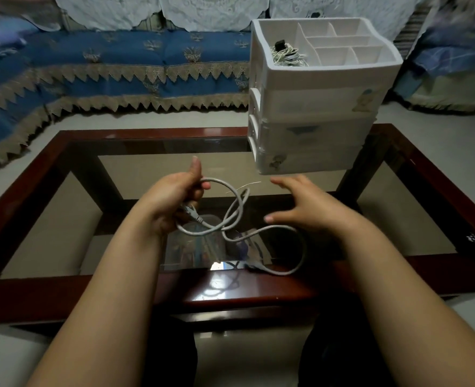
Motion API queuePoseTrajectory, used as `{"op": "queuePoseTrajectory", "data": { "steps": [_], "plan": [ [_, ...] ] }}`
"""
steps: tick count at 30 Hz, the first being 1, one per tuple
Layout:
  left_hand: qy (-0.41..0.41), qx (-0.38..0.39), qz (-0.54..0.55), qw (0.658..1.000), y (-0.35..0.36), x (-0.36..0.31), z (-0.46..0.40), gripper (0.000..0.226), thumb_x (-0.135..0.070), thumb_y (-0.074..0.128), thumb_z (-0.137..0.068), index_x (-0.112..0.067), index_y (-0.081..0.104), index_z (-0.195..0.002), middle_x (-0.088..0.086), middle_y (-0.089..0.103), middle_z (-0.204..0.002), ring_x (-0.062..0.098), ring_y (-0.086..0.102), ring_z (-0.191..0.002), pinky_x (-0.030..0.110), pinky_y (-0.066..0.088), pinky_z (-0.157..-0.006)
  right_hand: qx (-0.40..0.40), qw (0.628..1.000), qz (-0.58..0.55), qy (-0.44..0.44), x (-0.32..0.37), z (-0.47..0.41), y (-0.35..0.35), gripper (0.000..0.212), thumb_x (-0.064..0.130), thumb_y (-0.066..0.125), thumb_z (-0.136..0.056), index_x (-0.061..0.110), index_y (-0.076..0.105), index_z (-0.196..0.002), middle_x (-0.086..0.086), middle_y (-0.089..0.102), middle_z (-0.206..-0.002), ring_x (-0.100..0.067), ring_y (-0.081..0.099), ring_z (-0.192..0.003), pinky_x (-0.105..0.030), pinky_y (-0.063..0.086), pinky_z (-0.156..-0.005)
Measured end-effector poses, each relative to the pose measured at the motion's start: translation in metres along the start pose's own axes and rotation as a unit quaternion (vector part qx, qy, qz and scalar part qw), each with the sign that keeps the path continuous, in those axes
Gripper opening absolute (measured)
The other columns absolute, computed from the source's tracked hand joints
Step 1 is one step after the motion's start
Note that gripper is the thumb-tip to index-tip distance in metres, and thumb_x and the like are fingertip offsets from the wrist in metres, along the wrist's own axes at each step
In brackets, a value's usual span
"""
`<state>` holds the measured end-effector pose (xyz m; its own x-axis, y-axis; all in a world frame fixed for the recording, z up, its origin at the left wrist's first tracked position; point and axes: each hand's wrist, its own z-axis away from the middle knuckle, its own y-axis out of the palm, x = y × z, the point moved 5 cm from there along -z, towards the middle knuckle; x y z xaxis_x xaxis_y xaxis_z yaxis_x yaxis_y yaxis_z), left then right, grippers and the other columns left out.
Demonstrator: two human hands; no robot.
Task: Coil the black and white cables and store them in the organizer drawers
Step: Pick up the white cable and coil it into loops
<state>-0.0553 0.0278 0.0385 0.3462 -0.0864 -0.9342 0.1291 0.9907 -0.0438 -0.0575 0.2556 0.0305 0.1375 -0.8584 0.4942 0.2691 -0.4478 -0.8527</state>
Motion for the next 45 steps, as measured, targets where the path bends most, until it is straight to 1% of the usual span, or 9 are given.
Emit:
{"op": "queuePoseTrajectory", "data": {
  "steps": [4, 6, 11, 15, 20, 27, 33, 38, 45],
  "plan": [
    [-0.026, 0.053, 0.115, 0.992, 0.015, 0.006, -0.005, 0.045, -0.058, 0.046, -0.09, -0.017, 0.054, -0.072, -0.006, 0.042, -0.056, 0.005, 0.037, -0.041, 0.016, 0.031, -0.039, -0.038, 0.976, -0.142, -0.16, 0.052, 0.01, 0.009, 0.045, 0.051, 0.042, -0.09, 0.024, 0.06, -0.123, 0.015, 0.063, -0.106, 0.014, 0.053, -0.098, -0.022, 0.041, -0.095],
    [-0.028, 0.047, 0.144, 0.988, 0.012, 0.008, -0.007, 0.045, -0.056, 0.047, -0.09, -0.015, 0.055, -0.076, -0.006, 0.041, -0.058, 0.004, 0.036, -0.042, 0.016, 0.032, -0.04, 0.007, 0.975, -0.174, -0.141, 0.057, 0.013, 0.017, 0.062, 0.064, 0.03, -0.085, 0.02, 0.068, -0.104, 0.007, 0.066, -0.078, 0.001, 0.062, -0.075, -0.035, 0.05, -0.084],
    [0.063, -0.057, -0.072, 0.994, 0.009, 0.002, -0.006, 0.039, -0.052, 0.042, -0.095, -0.021, 0.064, -0.099, 0.002, 0.059, -0.105, 0.013, 0.054, -0.082, 0.026, 0.043, -0.066, 0.036, 0.962, -0.245, -0.112, 0.052, 0.017, 0.01, 0.051, 0.053, 0.053, -0.086, 0.006, 0.066, -0.07, 0.006, 0.061, -0.056, -0.004, 0.058, -0.054, -0.018, 0.045, -0.057],
    [0.233, -0.037, -0.256, 0.937, 0.026, -0.016, 0.001, 0.042, -0.063, 0.039, -0.084, -0.032, 0.065, -0.096, -0.009, 0.053, -0.125, 0.01, 0.051, -0.115, 0.036, 0.043, -0.097, 0.029, 0.942, -0.331, -0.048, 0.037, 0.013, 0.003, 0.061, 0.048, 0.055, -0.089, -0.007, 0.055, -0.063, -0.008, 0.057, -0.058, -0.018, 0.054, -0.053, -0.022, 0.042, -0.058],
    [0.165, 0.175, -0.169, 0.956, 0.054, -0.003, 0.009, 0.031, -0.044, 0.055, -0.084, -0.018, 0.067, -0.097, 0.0, 0.071, -0.084, 0.014, 0.068, -0.079, 0.027, 0.054, -0.074, -0.01, 0.921, -0.39, 0.02, 0.018, 0.005, -0.003, 0.056, 0.063, 0.045, -0.084, 0.014, 0.046, -0.056, -0.001, 0.036, -0.05, -0.013, 0.033, -0.043, -0.025, 0.027, -0.045],
    [0.053, 0.223, 0.095, 0.969, 0.061, 0.003, 0.009, 0.055, -0.055, 0.034, -0.091, -0.008, 0.06, -0.094, -0.003, 0.029, -0.054, 0.007, 0.027, -0.04, 0.018, 0.031, -0.038, -0.029, 0.948, -0.315, -0.042, 0.014, -0.003, -0.001, 0.028, 0.037, 0.054, -0.092, 0.024, 0.055, -0.117, -0.006, 0.061, -0.076, -0.008, 0.062, -0.064, -0.017, 0.048, -0.055],
    [-0.029, 0.289, 0.177, 0.94, 0.07, 0.011, 0.009, 0.042, -0.026, 0.031, -0.097, -0.002, 0.06, -0.116, 0.003, 0.056, -0.067, 0.012, 0.052, -0.052, 0.026, 0.048, -0.047, -0.101, 0.961, -0.239, -0.097, 0.016, -0.004, -0.006, 0.013, 0.027, 0.057, -0.093, 0.03, 0.067, -0.086, -0.003, 0.067, -0.088, -0.015, 0.063, -0.084, -0.036, 0.05, -0.079],
    [-0.079, 0.311, 0.176, 0.931, 0.081, 0.017, 0.013, 0.047, -0.049, 0.038, -0.092, -0.008, 0.061, -0.095, -0.004, 0.036, -0.051, 0.004, 0.034, -0.033, 0.016, 0.034, -0.033, -0.096, 0.964, -0.199, -0.146, 0.025, -0.002, -0.004, 0.01, 0.023, 0.061, -0.09, 0.026, 0.07, -0.09, 0.01, 0.06, -0.081, 0.004, 0.056, -0.077, -0.017, 0.044, -0.073],
    [-0.045, 0.312, 0.13, 0.94, 0.081, 0.017, 0.009, 0.038, -0.034, 0.036, -0.098, -0.011, 0.063, -0.084, -0.006, 0.031, -0.049, 0.005, 0.032, -0.037, 0.018, 0.035, -0.038, -0.083, 0.966, -0.21, -0.128, 0.022, 0.003, -0.009, 0.01, 0.027, 0.066, -0.085, 0.028, 0.067, -0.076, 0.004, 0.067, -0.074, -0.007, 0.061, -0.071, -0.033, 0.051, -0.071]
  ]
}}
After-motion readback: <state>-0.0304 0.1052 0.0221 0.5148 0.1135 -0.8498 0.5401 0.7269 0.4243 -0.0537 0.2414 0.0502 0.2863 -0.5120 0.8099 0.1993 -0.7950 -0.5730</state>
